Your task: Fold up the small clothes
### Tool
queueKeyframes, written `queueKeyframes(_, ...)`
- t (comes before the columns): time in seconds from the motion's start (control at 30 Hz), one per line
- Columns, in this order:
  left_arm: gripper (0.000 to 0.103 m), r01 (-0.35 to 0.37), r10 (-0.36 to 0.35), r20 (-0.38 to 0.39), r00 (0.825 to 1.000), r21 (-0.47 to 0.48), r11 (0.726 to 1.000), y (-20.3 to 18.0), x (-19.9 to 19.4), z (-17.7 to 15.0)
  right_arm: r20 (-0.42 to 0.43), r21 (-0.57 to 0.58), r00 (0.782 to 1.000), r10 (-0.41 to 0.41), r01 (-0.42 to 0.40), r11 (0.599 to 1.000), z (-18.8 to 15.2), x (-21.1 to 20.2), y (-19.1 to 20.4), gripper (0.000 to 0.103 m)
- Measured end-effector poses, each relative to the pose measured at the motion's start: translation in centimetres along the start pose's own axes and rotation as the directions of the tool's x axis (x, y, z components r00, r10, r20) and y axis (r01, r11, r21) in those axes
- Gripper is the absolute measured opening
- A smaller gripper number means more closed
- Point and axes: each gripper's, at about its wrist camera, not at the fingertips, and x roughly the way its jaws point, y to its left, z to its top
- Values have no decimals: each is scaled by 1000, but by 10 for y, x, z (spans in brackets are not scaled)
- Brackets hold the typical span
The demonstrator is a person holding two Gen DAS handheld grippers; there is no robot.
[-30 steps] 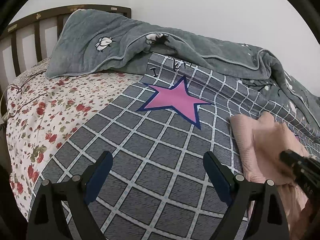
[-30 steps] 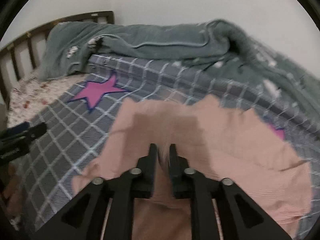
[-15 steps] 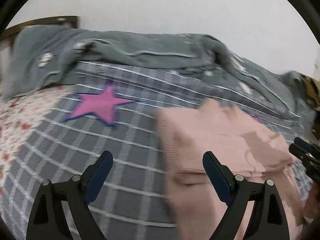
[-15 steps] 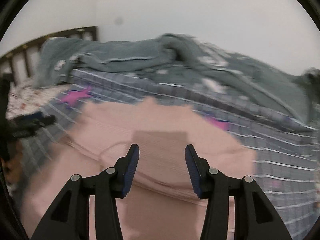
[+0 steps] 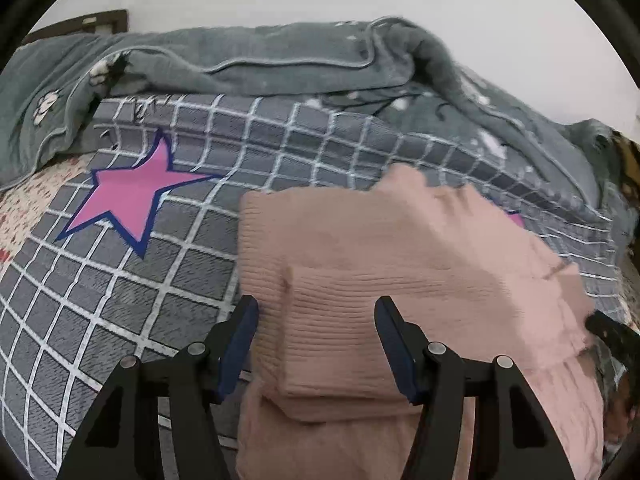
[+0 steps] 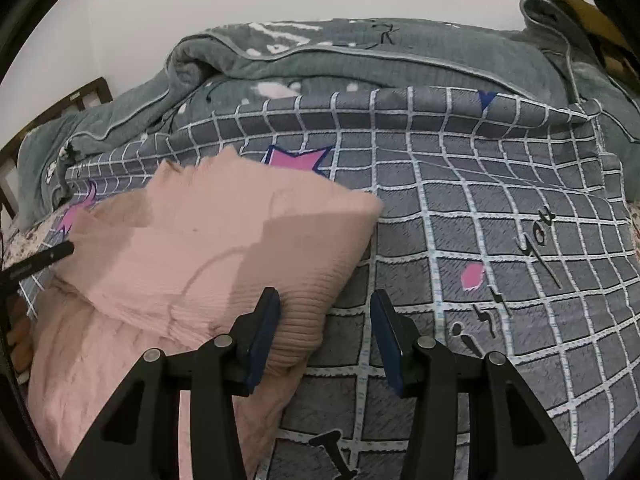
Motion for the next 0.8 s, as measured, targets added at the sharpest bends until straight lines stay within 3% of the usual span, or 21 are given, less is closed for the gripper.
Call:
queueKeyframes(0.13, 59, 22, -23, -22, 999, -48, 999, 11, 4, -4, -20, -30, 1000, -21, 20, 999, -3, 3, 5, 46)
queueKeyframes(0.23, 52, 64, -67, -39, 997, -72, 995, 17, 7, -5, -20, -20, 1000, -15, 14, 1000, -4, 2, 3, 46)
queueKeyframes(0.57, 50, 84, -80, 104, 991, -32, 996, 11, -21, 2, -18, -25, 1000, -21, 21, 999, -3, 3, 3, 46)
queueKeyframes(0.7, 50, 99, -99, 71, 993, 7, 995, 1, -12, 5, -13, -28, 1000, -23, 22, 999, -3, 2, 3, 46)
queueKeyframes(0.8, 50, 49, -50, 28, 998, 23, 999, -3, -2, 3, -12, -31, 1000, -27, 26, 999, -3, 2, 4, 46)
